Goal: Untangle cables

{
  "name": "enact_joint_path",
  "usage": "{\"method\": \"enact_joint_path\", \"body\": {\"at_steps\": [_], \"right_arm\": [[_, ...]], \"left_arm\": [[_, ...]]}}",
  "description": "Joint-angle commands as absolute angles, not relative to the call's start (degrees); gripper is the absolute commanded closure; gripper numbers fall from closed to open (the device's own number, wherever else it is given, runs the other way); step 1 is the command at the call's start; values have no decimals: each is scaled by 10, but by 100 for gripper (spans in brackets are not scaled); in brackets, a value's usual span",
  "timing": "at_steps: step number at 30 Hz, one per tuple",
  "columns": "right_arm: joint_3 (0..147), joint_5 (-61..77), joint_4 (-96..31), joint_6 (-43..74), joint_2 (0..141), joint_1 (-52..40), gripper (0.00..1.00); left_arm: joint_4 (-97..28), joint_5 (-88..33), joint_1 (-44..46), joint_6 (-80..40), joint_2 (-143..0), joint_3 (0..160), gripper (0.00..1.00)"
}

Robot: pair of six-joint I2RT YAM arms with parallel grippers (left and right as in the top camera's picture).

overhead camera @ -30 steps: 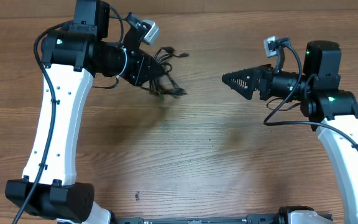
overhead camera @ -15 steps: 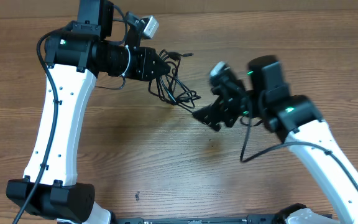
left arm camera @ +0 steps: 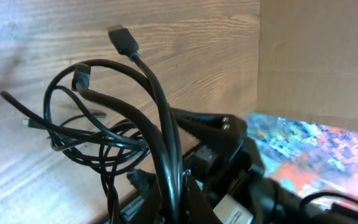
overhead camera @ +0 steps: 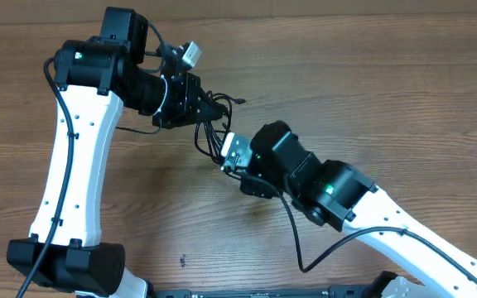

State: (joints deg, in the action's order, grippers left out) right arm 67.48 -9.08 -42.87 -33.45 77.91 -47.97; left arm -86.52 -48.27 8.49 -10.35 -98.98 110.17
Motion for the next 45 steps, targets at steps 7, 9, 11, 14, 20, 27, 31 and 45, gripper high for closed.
{"method": "enact_joint_path", "body": {"at_steps": [7,9,11,14,20,27,31,45], "right_arm": [[679,-114,-430,-343,777,-492,73],[679,-122,-430,-341,777,-491,95],[679,-130,-430,-328,777,-491,96],[679,-128,-431,-302,777,-491,96],[679,-131,-405,-235,768,-486,96],[679,-128,-347,-122,711,-444,96],[679,-128,-321,-64,670,-423,96],[679,-152,-221,60,570,-410,96]], "left_arm": [[-875,-611,82,-137,-973,1104,96],[-876,-609,82,-137,-973,1104,96],[-876,-604,79,-137,-973,1104,96],[-876,-598,70,-138,-973,1104,96],[-872,-424,68,-178,-973,1104,96],[-899,101,70,-393,-974,1103,96],[-900,110,70,-393,-974,1103,96],[-895,110,71,-392,-975,1051,96]]}}
